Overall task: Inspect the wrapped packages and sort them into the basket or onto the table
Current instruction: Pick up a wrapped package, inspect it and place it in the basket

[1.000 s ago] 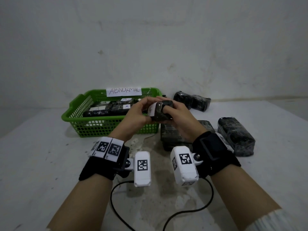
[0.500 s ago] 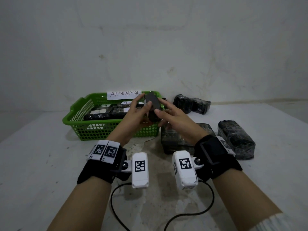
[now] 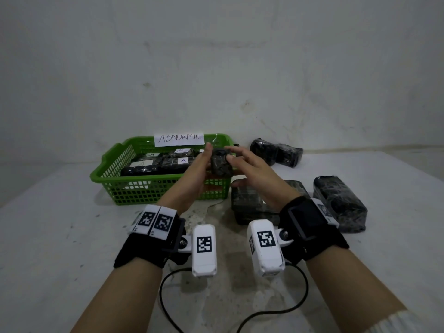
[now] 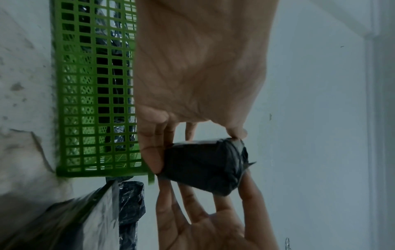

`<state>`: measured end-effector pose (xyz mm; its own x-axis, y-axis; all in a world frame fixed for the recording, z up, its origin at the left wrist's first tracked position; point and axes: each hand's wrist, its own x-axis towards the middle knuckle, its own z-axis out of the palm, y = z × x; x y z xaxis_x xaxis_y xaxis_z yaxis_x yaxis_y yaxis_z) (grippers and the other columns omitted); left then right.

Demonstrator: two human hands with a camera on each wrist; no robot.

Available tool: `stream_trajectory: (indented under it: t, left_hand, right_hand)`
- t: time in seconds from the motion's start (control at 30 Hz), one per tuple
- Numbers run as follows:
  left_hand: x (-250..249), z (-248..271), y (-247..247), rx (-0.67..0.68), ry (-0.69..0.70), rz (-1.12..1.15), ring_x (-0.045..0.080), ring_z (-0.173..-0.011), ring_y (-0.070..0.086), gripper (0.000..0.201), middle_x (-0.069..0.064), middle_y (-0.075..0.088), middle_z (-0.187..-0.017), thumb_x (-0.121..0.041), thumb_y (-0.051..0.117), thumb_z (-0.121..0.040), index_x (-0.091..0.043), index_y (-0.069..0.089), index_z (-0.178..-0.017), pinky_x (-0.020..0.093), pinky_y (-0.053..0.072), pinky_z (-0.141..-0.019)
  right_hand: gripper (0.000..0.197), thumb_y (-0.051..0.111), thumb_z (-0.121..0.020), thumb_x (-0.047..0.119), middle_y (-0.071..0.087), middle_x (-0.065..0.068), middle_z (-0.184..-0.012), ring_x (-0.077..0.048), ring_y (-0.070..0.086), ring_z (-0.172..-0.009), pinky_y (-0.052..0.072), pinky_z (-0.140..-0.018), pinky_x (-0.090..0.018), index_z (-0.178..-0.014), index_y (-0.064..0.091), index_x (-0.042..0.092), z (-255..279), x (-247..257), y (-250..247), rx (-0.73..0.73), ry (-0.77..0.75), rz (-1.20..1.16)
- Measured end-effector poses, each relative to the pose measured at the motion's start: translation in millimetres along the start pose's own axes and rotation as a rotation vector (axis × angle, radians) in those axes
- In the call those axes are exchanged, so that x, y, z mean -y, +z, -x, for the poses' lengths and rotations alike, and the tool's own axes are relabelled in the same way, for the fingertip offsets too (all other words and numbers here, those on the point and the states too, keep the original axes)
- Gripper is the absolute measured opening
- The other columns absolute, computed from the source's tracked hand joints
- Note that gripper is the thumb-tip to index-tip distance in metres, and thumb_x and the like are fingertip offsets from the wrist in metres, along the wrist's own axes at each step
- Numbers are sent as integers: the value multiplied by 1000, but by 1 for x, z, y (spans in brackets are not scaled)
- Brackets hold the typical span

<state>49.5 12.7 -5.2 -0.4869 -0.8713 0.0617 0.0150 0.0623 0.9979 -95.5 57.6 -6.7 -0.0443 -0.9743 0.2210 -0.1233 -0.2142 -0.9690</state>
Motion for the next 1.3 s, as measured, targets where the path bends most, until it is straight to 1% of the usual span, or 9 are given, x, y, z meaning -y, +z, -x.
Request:
stream_trajectory:
  t: [0.13,0.3,0.47,0.73,0.8,0.97,1.07,1.2,1.3]
  left_hand:
    - [-1,0,0,20,-5,-13,25,-116,59,56,5,63,-125,-68,38,-84,-30,60,-118,51,44,-101]
    - [1,-1,5,103,-19,-9,28,-106,65,44,8,68,-112,-51,27,-96,-26,60,-112,44,47,-100]
    - [1,0,1,100,10,-20,25,-107,65,47,7,68,-114,-52,32,-94,-21,60,-116,39,51,-95]
    - [-2,2,-5,26,-36,-100,18,-106,62,53,2,66,-118,-59,32,-92,-24,57,-123,31,50,-70]
    - [-2,2,-9,0,-48,-136,16,-105,62,54,0,63,-120,-60,34,-92,-23,55,-125,29,46,-68]
    - [-1,2,-12,-87,-8,-158,7,-63,65,27,-3,66,-98,-44,51,-92,-19,52,-104,18,42,-49]
    - [0,-1,-10,-164,17,-178,9,-59,56,28,-2,62,-94,-42,56,-90,-18,52,-105,18,42,-47]
    - [0,-3,-7,-251,70,-200,8,-64,51,31,-5,58,-90,-39,60,-89,-16,54,-108,14,38,-45]
    - [-3,-2,-5,-265,103,-135,6,-74,54,31,-3,59,-94,-33,58,-91,-11,56,-114,7,41,-45]
  right_hand:
    - [30,53,-96,35,65,0,-115,-13,61,-107,52,-81,-31,-124,59,24,0,0,5,3,-9,-9]
    - [8,54,-96,24,65,1,-94,-10,62,-88,52,-69,-23,-91,60,24,0,1,5,-67,-16,-52]
    - [24,55,-95,24,65,-3,-108,-13,61,-101,53,-84,-32,-117,59,16,0,1,5,-21,17,-62]
    - [30,58,-94,13,68,-12,-112,-24,66,-103,54,-92,-43,-123,59,6,2,2,7,-2,40,-216]
    - [29,58,-94,16,65,-16,-114,-28,67,-97,57,-87,-43,-121,57,4,1,2,7,-40,47,-250]
    - [10,50,-99,16,61,-6,-101,-23,67,-77,60,-61,-32,-108,51,12,-1,5,0,-133,53,-289]
    - [7,46,-100,15,59,-6,-97,-22,64,-76,56,-51,-26,-106,48,12,-2,4,-1,-192,61,-246]
    - [21,51,-98,29,63,-6,-99,-21,66,-82,56,-56,-27,-109,52,12,-2,4,3,-188,52,-237]
    - [16,57,-95,23,61,-11,-107,-22,65,-93,61,-66,-33,-107,52,14,-2,4,4,-204,48,-243]
